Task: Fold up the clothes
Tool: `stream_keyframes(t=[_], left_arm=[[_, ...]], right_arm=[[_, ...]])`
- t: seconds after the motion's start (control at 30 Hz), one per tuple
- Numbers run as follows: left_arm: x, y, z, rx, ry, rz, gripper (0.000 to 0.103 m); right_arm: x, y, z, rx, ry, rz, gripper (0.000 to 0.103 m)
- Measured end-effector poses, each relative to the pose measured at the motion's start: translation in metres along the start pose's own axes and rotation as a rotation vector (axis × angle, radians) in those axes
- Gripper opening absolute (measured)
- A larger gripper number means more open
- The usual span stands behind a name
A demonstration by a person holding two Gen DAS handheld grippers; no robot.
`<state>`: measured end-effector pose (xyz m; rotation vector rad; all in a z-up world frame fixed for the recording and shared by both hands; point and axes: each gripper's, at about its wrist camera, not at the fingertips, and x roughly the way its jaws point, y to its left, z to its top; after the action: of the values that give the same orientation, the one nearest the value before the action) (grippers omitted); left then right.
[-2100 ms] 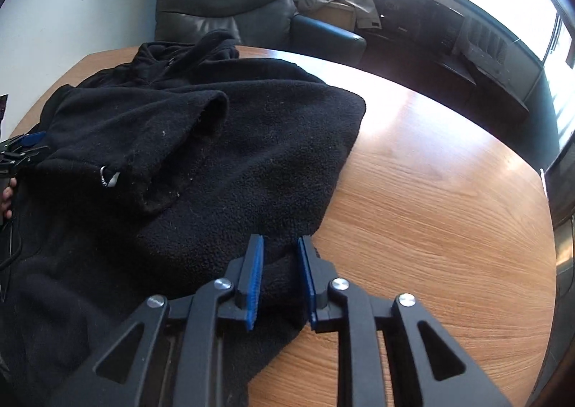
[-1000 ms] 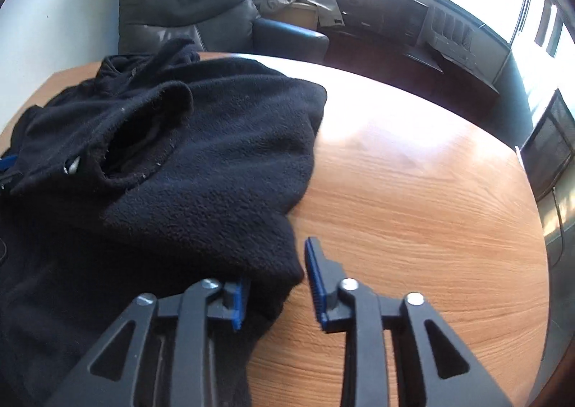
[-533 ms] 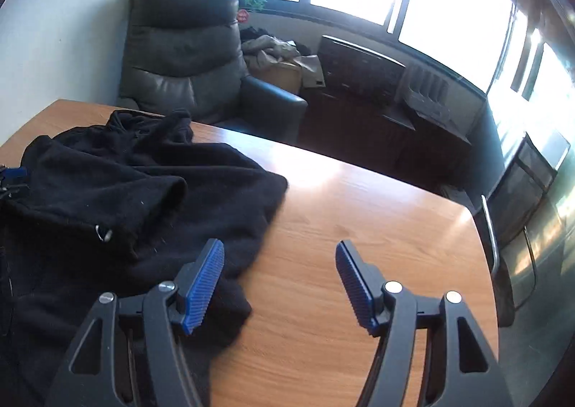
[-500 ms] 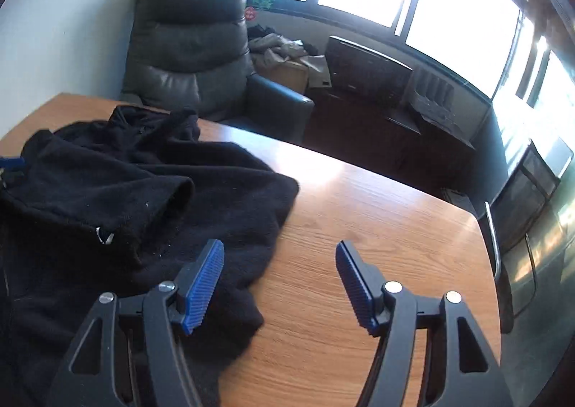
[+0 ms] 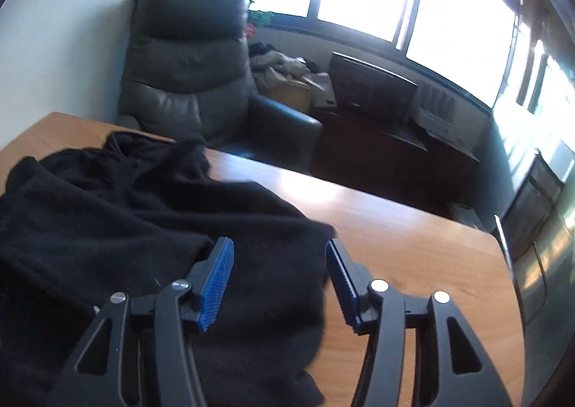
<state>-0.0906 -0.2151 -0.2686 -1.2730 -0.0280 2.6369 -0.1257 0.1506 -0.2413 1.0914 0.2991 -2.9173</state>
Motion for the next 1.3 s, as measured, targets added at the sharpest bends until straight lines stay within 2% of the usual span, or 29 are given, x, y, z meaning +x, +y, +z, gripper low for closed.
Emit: stream_keyframes(t=[0.03,0.17,0.2,0.27,0.4,0.47,0.53,0.57,0.6,0.63,0.73,0.9,1.0,1.13,1.23,1.3], left_arm=[[0.0,0.0,0.001,0.001,0.005,0.005,0.103],[-0.004,-0.002,0.001,-0.002,0.014,0.037,0.103],[-0.007,-0.002,0.001,-0.006,0.013,0.047,0.103],[-0.014,-0.002,0.003,-0.013,-0.001,0.072,0.103],[-0.018,-0.006,-0.01,0.021,0.012,0.064,0.103],[-0.026,-0.004,-0.011,0.003,-0.009,0.073,0.101],[-0.038,-0.001,-0.009,-0.023,-0.05,0.102,0.09],[-0.047,-0.001,-0.01,-0.03,-0.1,0.141,0.091],[-0.057,0.0,-0.011,-0.036,-0.151,0.181,0.1],[-0.058,0.003,-0.011,-0.049,-0.161,0.198,0.103],[-0.031,0.018,-0.019,-0.109,-0.022,0.14,0.103],[-0.028,0.019,-0.021,-0.102,0.011,0.128,0.103],[-0.028,0.016,-0.038,-0.114,0.063,0.11,0.103],[-0.043,0.005,-0.039,-0.059,0.01,0.105,0.102],[-0.059,0.001,-0.033,-0.023,-0.083,0.09,0.103],[-0.056,0.003,-0.029,0.003,-0.075,0.067,0.103]], right_arm=[[0.0,0.007,0.012,-0.008,-0.035,0.032,0.056],[0.066,0.064,0.004,-0.127,0.137,0.082,0.055],[0.079,0.065,-0.003,-0.118,0.143,0.071,0.054],[0.092,0.062,-0.013,-0.096,0.149,0.047,0.066],[0.094,0.052,-0.02,-0.058,0.149,0.01,0.075],[0.094,0.053,-0.021,-0.065,0.146,-0.002,0.077],[0.096,0.055,-0.023,-0.065,0.147,-0.005,0.078],[0.094,0.053,-0.021,-0.065,0.148,-0.005,0.078],[0.094,0.058,-0.015,-0.065,0.149,-0.008,0.079],[0.095,0.058,-0.013,-0.067,0.148,-0.011,0.079],[0.094,0.062,-0.01,-0.078,0.148,-0.026,0.08],[0.085,0.075,0.004,-0.149,0.175,-0.057,0.08],[0.053,0.11,0.036,-0.203,0.043,0.093,0.08],[0.009,0.157,0.08,-0.272,-0.138,0.296,0.082],[0.017,0.22,0.087,-0.354,-0.14,0.426,0.082],[0.026,0.24,0.082,-0.363,-0.13,0.454,0.081]])
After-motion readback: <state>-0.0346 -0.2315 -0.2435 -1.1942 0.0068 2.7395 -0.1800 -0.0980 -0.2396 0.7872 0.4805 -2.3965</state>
